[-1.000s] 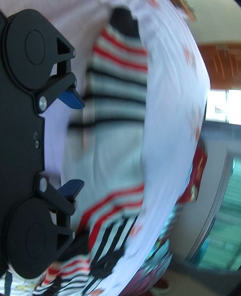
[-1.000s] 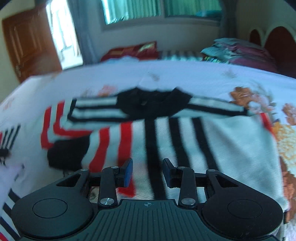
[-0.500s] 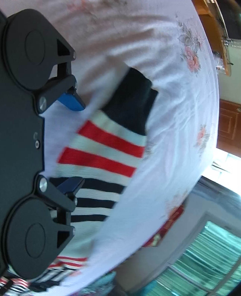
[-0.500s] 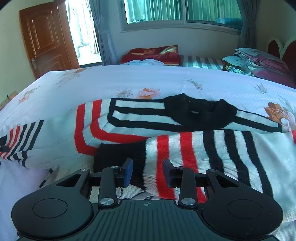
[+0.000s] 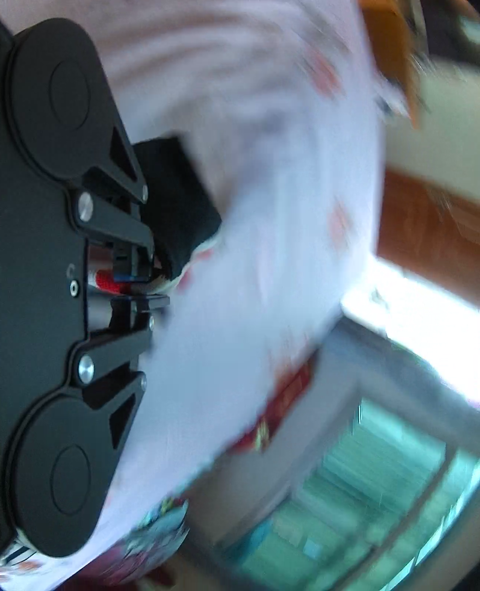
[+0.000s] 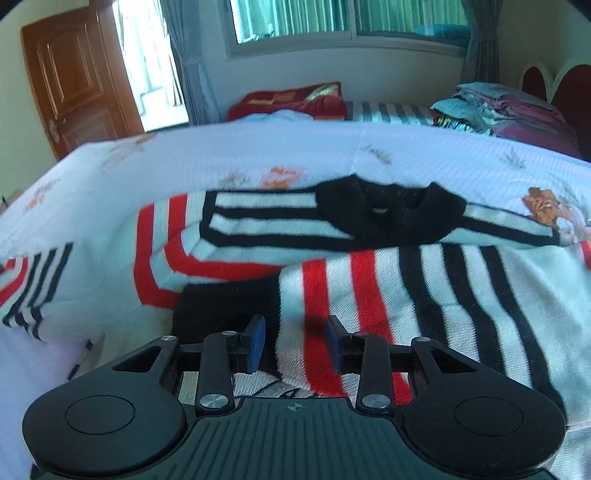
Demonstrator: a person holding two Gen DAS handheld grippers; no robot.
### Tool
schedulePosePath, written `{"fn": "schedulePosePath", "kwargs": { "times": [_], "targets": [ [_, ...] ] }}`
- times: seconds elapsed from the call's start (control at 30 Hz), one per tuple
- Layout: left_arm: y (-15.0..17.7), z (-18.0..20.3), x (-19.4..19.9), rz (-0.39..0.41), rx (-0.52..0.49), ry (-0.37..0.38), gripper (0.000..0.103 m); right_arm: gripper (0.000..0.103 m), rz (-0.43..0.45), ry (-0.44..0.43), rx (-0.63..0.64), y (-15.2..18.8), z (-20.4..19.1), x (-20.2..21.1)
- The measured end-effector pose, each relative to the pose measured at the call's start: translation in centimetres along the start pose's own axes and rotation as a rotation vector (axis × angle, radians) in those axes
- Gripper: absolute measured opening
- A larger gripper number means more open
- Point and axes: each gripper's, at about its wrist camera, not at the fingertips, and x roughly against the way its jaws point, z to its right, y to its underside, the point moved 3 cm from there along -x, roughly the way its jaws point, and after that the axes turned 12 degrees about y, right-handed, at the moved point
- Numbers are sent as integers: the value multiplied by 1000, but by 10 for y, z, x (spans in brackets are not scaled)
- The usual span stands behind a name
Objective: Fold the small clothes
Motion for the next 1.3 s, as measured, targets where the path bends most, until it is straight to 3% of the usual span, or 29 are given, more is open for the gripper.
{"fn": "schedulePosePath", "kwargs": {
  "times": [0.1,0.2,0.37,0.47,0.53,0.63,0.7,0.73,0.77,0.8,0.9,1.0,1.2,1.27,1.3],
  "targets": [
    [2,68,2,-17,-125,167,5,35,29,6,-28,-4,12,12],
    [25,143,-3,-79,-247,341,5,35,52,24,-65,-7,30,24],
    [105,244,-28,-259,-386,561,5,35,66,81,-121,-5,70,42],
    [160,285,-43,-381,-490,617,5,35,57,122,-159,2,97,51],
    [195,296,-53,-454,-570,612,10,36,42,139,-188,7,114,54],
    [227,298,-60,-549,-689,569,33,36,26,139,-238,11,133,60],
    [231,295,-48,-530,-737,567,54,38,27,120,-258,12,138,64],
    [224,290,-43,-504,-746,558,74,56,28,108,-261,11,138,65],
    [217,285,-35,-465,-750,553,82,70,34,94,-261,10,137,67],
    [208,277,-25,-425,-753,542,82,86,52,80,-255,9,133,70],
    [186,258,-10,-363,-770,475,82,87,92,29,-202,4,113,74],
    [164,228,0,-313,-784,362,81,87,98,-11,-124,-3,83,69],
    [138,156,3,-307,-752,165,77,86,70,30,36,-2,34,33],
    [141,145,-4,-327,-747,140,69,63,69,41,60,-1,28,25],
    [142,144,-9,-331,-750,132,67,43,58,35,55,-2,27,21]
  ]
}}
